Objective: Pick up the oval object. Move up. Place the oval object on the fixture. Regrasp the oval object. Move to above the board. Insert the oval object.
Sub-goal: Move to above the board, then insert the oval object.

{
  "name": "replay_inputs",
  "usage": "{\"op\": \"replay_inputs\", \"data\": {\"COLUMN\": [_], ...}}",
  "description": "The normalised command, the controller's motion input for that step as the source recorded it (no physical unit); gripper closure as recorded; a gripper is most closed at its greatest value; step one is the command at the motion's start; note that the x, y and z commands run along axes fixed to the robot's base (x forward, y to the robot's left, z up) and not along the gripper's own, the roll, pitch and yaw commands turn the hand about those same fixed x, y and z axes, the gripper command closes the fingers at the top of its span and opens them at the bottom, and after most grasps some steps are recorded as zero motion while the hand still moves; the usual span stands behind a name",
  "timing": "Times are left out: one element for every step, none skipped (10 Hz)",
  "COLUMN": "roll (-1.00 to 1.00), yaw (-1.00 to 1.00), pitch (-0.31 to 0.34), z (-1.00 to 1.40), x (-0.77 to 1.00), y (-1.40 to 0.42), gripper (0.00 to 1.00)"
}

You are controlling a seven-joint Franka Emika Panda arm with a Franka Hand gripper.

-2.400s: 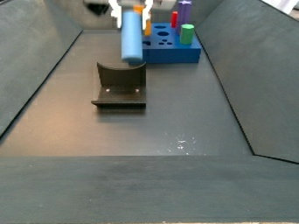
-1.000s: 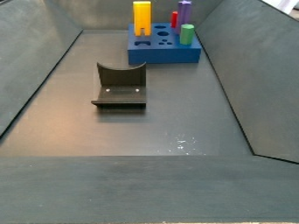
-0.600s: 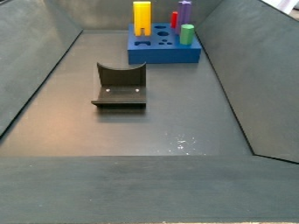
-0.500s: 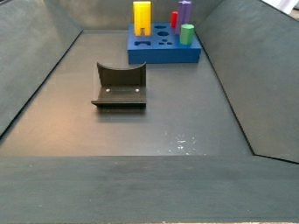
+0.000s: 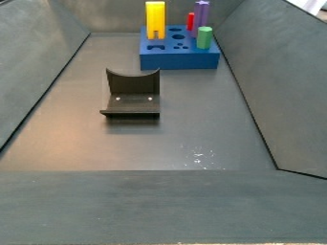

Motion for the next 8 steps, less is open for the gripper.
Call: {"op": "replay_inputs", "data": {"roll": [-0.23, 0.0, 0.0, 0.0, 0.0, 0.01, -0.01, 0.0], "yaw": [-0.01, 0.0, 0.0, 0.0, 0.0, 0.0, 0.0, 0.0], "pitch": [-0.017, 0.007, 0.006, 0.004, -0.007, 0.0, 0.0, 0.0], "z": [0.01, 0.0, 0.0, 0.0, 0.0, 0.0, 0.0, -0.01], "x": [-0.05, 0.0, 0.0, 0.0, 0.0, 0.0, 0.0, 0.03], "y": [0.0, 0.0, 0.0, 0.0, 0.0, 0.0, 0.0, 0.0], "gripper": [1.0, 1.0, 1.0, 1.0, 1.0, 1.0, 1.0, 1.0]}}
